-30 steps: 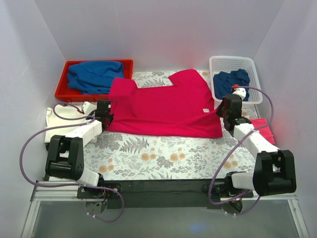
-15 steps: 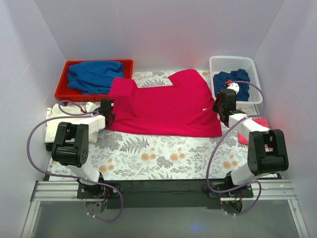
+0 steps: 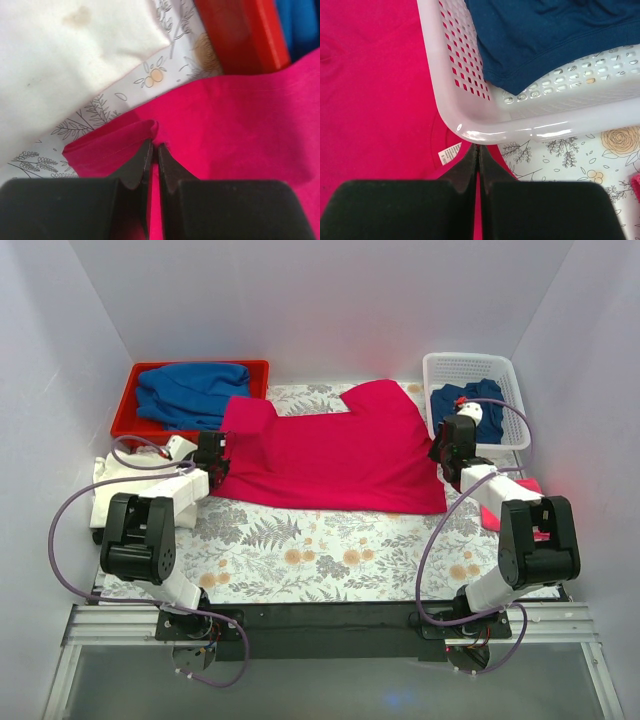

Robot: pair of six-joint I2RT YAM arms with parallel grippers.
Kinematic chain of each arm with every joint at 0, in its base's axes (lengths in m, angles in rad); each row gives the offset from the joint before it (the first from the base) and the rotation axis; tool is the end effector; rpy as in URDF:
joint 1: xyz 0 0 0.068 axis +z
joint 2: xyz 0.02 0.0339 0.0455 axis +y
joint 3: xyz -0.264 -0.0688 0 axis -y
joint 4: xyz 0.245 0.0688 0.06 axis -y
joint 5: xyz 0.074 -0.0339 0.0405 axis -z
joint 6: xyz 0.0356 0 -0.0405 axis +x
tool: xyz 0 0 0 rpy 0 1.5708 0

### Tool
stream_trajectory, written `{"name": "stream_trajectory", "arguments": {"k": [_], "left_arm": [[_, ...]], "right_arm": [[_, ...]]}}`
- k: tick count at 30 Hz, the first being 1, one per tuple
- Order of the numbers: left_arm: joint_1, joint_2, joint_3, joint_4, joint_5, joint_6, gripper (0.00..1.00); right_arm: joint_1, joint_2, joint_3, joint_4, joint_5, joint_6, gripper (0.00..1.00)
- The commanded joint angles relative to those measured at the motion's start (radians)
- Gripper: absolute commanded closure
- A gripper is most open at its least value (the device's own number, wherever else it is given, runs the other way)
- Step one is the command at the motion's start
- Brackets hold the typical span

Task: Fold and stack the t-shirts
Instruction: Fold the flattened tshirt in 1/3 of the way

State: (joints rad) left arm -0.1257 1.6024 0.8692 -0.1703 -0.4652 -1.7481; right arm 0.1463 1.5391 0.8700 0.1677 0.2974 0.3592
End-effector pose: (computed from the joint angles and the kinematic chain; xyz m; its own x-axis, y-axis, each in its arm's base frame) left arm 0.3155 -0.0238 0.1749 0.2983 -0.9244 -0.2377 -0.7383 -0.0656 -0.6713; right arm 0.3337 0.0386 0.2205 -0.4048 0.2801 -0.8705 0.2747 0.9452 0.1764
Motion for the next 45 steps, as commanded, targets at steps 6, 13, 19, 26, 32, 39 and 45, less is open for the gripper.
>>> {"name": "stream_trajectory", "arguments": {"k": [6, 13, 19, 26, 32, 39, 45], "left_arm": [[0.009, -0.042, 0.068, 0.055, -0.029, 0.038, 1.00], [0.011, 0.083, 0.120, 0.029, 0.010, 0.045, 0.56], [0.011, 0.005, 0.027, 0.072, -0.038, 0.038, 0.30], [0.009, -0.131, -0.045, 0.087, 0.000, 0.085, 0.28], [0.006, -0.180, -0.096, 0.098, 0.112, 0.143, 0.28], [0.006, -0.009, -0.033, 0.143, 0.276, 0.187, 0.28], [0.006, 0.068, -0.048, 0.192, 0.281, 0.200, 0.28]], "right_arm": [[-0.002, 0.015, 0.092, 0.062, 0.036, -0.028, 0.99], [-0.004, 0.111, 0.156, 0.012, -0.027, -0.052, 0.65], [-0.002, 0.009, 0.064, 0.012, -0.014, -0.062, 0.35], [0.009, -0.140, -0.077, 0.001, -0.106, -0.008, 0.36], [0.032, -0.154, -0.160, -0.008, -0.173, 0.000, 0.38], [0.081, -0.091, -0.189, -0.007, -0.233, 0.015, 0.41], [0.104, -0.030, -0.204, 0.000, -0.262, 0.024, 0.43]]}}
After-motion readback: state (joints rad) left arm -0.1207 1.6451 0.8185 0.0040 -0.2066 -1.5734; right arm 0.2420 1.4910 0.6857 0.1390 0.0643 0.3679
